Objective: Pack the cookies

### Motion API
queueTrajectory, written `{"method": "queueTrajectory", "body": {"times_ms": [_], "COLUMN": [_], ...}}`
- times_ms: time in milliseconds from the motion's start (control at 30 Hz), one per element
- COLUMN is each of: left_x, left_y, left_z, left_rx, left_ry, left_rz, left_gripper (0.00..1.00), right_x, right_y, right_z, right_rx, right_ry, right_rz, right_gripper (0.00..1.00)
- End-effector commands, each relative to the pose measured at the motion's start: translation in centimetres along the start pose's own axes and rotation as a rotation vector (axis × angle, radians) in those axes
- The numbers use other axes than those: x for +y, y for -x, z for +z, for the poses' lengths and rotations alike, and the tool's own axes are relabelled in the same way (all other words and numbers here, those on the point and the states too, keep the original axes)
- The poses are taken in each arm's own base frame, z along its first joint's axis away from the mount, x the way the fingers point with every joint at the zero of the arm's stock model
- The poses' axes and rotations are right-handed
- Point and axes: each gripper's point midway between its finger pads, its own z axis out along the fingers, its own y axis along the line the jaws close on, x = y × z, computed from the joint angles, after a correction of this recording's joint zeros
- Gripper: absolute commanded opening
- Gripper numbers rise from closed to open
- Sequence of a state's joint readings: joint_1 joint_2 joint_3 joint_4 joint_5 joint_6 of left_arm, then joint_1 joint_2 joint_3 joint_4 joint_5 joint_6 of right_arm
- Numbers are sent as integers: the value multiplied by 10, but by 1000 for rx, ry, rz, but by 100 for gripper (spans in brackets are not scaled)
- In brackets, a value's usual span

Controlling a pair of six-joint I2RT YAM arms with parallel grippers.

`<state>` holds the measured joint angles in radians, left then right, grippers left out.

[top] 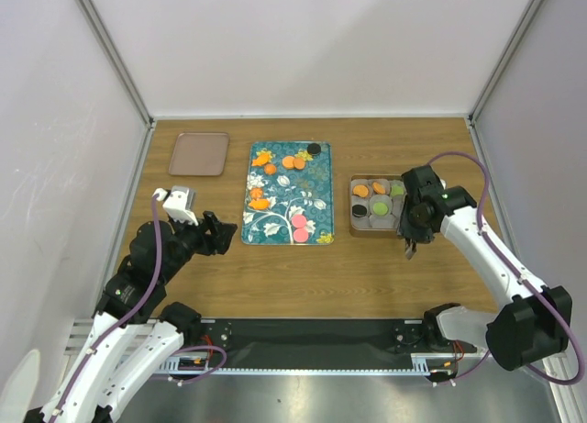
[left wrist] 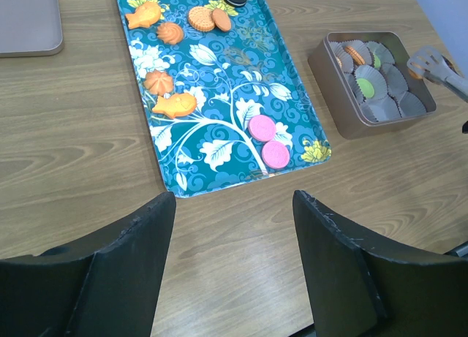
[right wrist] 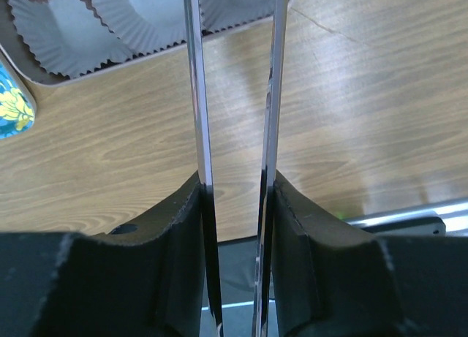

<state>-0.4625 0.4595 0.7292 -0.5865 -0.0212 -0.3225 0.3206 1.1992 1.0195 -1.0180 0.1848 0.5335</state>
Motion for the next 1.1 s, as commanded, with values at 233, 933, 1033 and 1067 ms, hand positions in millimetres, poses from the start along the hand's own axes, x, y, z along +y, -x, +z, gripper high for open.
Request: {"method": "queueTrajectory", "body": {"times_ms": [233, 933, 1033, 1067], "left_x": [-6, -7, -7, -7], "left_y": [8, 9, 9, 9], "left_z": [0, 0, 0, -1], "left_rx": [-27, -31, -34, -34], "left_ry": [-28, -31, -32, -32], "left_rz": [5, 5, 5, 5], "left_gripper": [71, 71, 71, 71], "right_x": [13, 12, 13, 16], "right_y": [4, 0, 3, 4], "right_z": [9, 13, 11, 8], "right_rx": [-3, 1, -6, -9], "right_ry": [63, 64, 73, 84], "right_rz": [-19, -27, -26, -30], "right_gripper": [37, 48, 47, 47]}}
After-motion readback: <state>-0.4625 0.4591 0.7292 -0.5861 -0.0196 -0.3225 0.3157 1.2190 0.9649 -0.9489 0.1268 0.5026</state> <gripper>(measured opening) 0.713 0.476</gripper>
